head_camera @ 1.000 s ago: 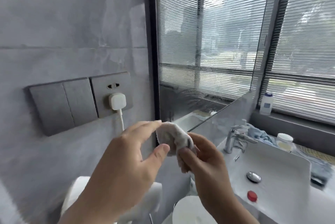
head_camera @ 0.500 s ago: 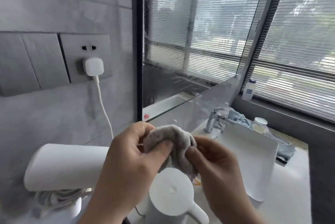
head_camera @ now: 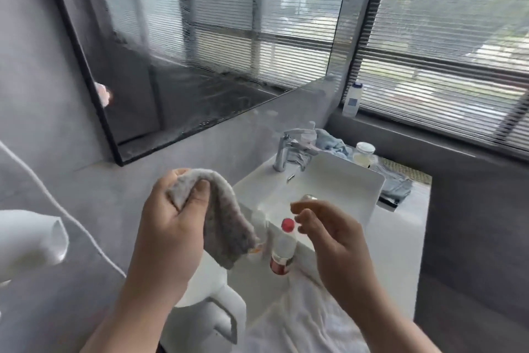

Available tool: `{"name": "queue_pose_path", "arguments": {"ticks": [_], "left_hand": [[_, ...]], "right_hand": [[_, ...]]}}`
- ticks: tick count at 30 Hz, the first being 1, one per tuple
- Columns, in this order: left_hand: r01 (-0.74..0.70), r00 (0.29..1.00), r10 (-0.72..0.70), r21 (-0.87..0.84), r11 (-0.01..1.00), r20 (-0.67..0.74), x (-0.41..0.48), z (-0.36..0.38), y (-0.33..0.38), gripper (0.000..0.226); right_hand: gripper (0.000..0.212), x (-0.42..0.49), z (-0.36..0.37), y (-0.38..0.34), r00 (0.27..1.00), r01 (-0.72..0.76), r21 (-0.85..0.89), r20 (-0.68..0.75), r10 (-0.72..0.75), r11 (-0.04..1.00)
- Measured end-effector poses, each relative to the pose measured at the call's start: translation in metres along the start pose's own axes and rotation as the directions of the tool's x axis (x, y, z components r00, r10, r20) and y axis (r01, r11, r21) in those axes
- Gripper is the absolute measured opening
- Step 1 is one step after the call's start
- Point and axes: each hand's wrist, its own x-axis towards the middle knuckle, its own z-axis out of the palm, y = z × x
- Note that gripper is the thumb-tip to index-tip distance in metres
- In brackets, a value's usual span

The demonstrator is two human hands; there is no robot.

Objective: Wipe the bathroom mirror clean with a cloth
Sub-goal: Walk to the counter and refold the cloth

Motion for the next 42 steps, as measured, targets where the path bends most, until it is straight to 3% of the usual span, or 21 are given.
{"name": "queue_pose_path", "arguments": {"ticks": [2,5,9,12,15,26,35,42], "left_hand": [[0.021,0.999,-0.021,0.014,1.0,0.027,-0.001,0.013,-0.01,0.01],[-0.011,0.993,0.0,0.087,0.996,0.12,0.002,0.028,-0.021,0.002],[-0.069,0.947,-0.015,0.248,0.966,0.32,0.006,0.049,-0.036,0.015],[-0.222,0.877,-0.011,0.425,0.878,0.48,0.004,0.07,-0.048,0.026],[-0.371,0.809,0.009,0.498,0.784,0.588,0.0,0.092,-0.058,0.042],[-0.508,0.582,0.0,0.363,0.781,0.813,-0.038,0.168,-0.083,0.052],[-0.633,0.408,0.006,0.277,0.723,0.913,-0.094,0.224,-0.084,0.052],[-0.692,0.396,-0.014,0.309,0.652,0.918,-0.136,0.264,-0.067,0.049]], "right_hand": [[0.025,-0.002,-0.024,0.022,0.999,0.039,-0.243,0.014,-0.037,0.969],[0.018,-0.012,-0.057,0.048,0.994,0.091,-0.601,0.099,-0.039,0.794],[0.025,-0.028,-0.095,0.055,0.997,-0.004,-0.78,0.047,0.065,0.626],[0.028,-0.043,-0.123,0.052,0.992,-0.067,-0.866,-0.003,0.129,0.496],[0.029,-0.064,-0.151,0.049,0.976,-0.178,-0.896,-0.109,0.187,0.407],[0.032,-0.149,-0.212,0.047,0.81,-0.567,-0.802,-0.501,0.304,0.187],[0.035,-0.215,-0.262,0.049,0.735,-0.657,-0.744,-0.597,0.321,0.12],[0.036,-0.241,-0.33,0.057,0.712,-0.672,-0.734,-0.603,0.36,0.098]]}}
